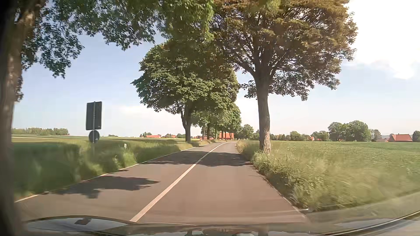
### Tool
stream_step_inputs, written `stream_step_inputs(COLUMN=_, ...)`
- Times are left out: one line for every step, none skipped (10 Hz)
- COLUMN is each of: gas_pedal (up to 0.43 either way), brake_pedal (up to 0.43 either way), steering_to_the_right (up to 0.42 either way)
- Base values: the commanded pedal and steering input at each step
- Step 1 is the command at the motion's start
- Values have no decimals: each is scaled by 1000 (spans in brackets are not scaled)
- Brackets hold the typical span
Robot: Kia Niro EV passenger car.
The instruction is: Follow the waypoints while adhering to traffic rules and regulations
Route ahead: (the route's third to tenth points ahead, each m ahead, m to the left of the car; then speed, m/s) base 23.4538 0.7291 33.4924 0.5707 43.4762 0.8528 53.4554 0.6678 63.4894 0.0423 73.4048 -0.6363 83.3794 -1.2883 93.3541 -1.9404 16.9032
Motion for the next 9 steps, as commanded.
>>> stream_step_inputs(gas_pedal=98, brake_pedal=0, steering_to_the_right=1)
stream_step_inputs(gas_pedal=98, brake_pedal=0, steering_to_the_right=1)
stream_step_inputs(gas_pedal=110, brake_pedal=0, steering_to_the_right=0)
stream_step_inputs(gas_pedal=110, brake_pedal=0, steering_to_the_right=0)
stream_step_inputs(gas_pedal=110, brake_pedal=0, steering_to_the_right=-1)
stream_step_inputs(gas_pedal=110, brake_pedal=0, steering_to_the_right=0)
stream_step_inputs(gas_pedal=110, brake_pedal=0, steering_to_the_right=0)
stream_step_inputs(gas_pedal=110, brake_pedal=0, steering_to_the_right=0)
stream_step_inputs(gas_pedal=110, brake_pedal=0, steering_to_the_right=1)
